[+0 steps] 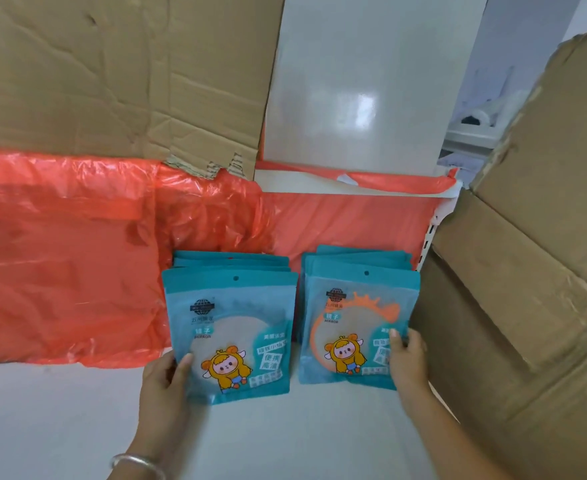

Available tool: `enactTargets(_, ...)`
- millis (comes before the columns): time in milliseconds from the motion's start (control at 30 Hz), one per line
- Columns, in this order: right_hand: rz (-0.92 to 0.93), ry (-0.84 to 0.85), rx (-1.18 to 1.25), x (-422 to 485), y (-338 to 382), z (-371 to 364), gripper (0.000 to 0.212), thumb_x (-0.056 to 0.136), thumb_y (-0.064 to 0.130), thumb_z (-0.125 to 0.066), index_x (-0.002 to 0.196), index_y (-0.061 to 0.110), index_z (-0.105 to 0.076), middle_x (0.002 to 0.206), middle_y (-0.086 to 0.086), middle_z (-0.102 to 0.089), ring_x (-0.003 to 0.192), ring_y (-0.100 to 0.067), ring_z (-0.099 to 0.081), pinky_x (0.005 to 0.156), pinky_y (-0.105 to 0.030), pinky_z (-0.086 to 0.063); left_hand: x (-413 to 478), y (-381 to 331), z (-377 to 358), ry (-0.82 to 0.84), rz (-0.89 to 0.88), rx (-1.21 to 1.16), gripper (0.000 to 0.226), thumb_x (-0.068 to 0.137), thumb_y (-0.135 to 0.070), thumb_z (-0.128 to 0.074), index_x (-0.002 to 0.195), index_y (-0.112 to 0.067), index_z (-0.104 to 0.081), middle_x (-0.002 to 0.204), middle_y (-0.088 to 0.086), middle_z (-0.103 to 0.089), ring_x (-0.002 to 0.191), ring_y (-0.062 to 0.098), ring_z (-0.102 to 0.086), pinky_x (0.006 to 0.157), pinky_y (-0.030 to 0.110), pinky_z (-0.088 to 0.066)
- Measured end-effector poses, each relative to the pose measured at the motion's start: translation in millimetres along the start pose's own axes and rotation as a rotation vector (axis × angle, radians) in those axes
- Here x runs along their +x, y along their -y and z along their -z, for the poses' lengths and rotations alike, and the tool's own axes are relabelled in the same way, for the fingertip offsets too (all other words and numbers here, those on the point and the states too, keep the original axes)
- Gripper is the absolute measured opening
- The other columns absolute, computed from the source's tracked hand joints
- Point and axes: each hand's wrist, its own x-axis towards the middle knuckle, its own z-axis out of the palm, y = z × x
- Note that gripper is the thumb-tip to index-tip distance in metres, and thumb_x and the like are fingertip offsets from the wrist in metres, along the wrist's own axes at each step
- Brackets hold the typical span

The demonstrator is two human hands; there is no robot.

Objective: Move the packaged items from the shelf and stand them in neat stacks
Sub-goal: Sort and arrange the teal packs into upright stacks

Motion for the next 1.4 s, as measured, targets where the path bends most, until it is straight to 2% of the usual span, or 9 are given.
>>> enactTargets(167,0.02,-0.059,0.037,-1,13,-3,0.035,0.097,0.022,-0.049,0.129,0.007,-0.047,0.127,-0.012,-0.043,0.093,-0.02,-0.056,0.061,-0.023,-0.047,2,14,0,-0.038,0.086,-0.016,0.032,0.085,-0.051,-0.055,0.097,-0.024,-0.066,0.099,0.01,-0.064,0.095,0.031,-0.061,0.081,0.052,-0.053)
enactTargets(333,0.085,-0.117,0.094,-38,11,-15,0.038,0.094,0.006,-0.051,0.131,0.009,-0.044,0.14,-0.01,-0.031,0.107,-0.025,-0.055,0.081,-0.039,-0.055,-4,4,-1,-0.055,0.1,-0.018,0.014,0.095,-0.018,-0.052,0.099,-0.014,-0.065,0.1,0.013,-0.058,0.095,0.029,-0.058,0.07,0.03,-0.048)
enactTargets(400,0.166,-0.003,0.056,-60,2,-33,0.035,0.093,0.001,-0.052,0.126,0.009,-0.049,0.138,-0.01,-0.035,0.112,-0.025,-0.052,0.076,-0.024,-0.052,-3,2,2,-0.071,0.094,-0.021,0.013,0.094,-0.015,-0.053,0.102,-0.016,-0.063,0.099,0.012,-0.058,0.094,0.03,-0.058,0.074,0.032,-0.049)
enactTargets(467,0.226,0.236,-0.028,-81,-2,-56,0.037,0.092,0.001,-0.054,0.125,0.016,-0.049,0.134,-0.01,-0.04,0.114,-0.025,-0.053,0.076,-0.012,-0.046,-1,1,6,-0.111,0.06,-0.005,0.017,0.092,-0.008,-0.054,0.105,-0.018,-0.059,0.092,0.012,-0.055,0.091,0.034,-0.055,0.072,0.029,-0.045)
enactTargets(600,0.113,0.659,0.013,-103,-1,-107,0.048,0.093,0.009,-0.056,0.136,0.021,-0.038,0.132,-0.001,-0.052,0.103,-0.013,-0.064,0.076,-0.018,-0.055,-3,-9,16,-0.068,-0.017,0.11,0.041,0.09,-0.008,-0.058,0.126,-0.026,-0.05,0.108,0.004,-0.046,0.096,0.022,-0.051,0.082,0.029,-0.045)
enactTargets(767,0.039,0.517,0.01,-97,-10,-146,0.057,0.093,0.009,-0.055,0.144,0.013,-0.032,0.125,-0.007,-0.058,0.104,-0.017,-0.062,0.074,-0.02,-0.055,2,-7,16,0.025,-0.011,0.135,0.043,0.094,-0.012,-0.053,0.136,-0.019,-0.051,0.135,-0.008,-0.053,0.127,0.011,-0.045,0.11,0.035,-0.035)
enactTargets(967,0.053,0.443,0.045,-95,-10,-158,0.052,0.094,0.008,-0.053,0.142,0.018,-0.036,0.128,-0.011,-0.057,0.105,-0.022,-0.063,0.074,-0.027,-0.059,9,-1,13,0.03,0.029,0.062,0.039,0.096,-0.015,-0.05,0.131,-0.032,-0.055,0.129,-0.018,-0.058,0.125,0.007,-0.049,0.108,0.043,-0.038)
enactTargets(1133,0.064,0.44,0.042,-98,-8,-159,0.05,0.094,0.004,-0.051,0.14,0.014,-0.036,0.129,-0.009,-0.053,0.106,-0.02,-0.061,0.064,-0.015,-0.054,13,4,14,0.047,0.074,0.061,0.039,0.097,-0.022,-0.049,0.129,-0.043,-0.053,0.13,-0.021,-0.057,0.126,0.007,-0.048,0.109,0.044,-0.038)
enactTargets(1400,0.033,0.499,0.017,-96,-5,-149,0.055,0.093,0.01,-0.055,0.142,0.014,-0.032,0.128,-0.009,-0.057,0.103,-0.018,-0.064,0.066,-0.018,-0.055,9,-6,20,0.112,0.126,0.055,0.044,0.097,-0.03,-0.046,0.134,-0.053,-0.04,0.138,-0.022,-0.049,0.131,0.008,-0.043,0.11,0.046,-0.036)
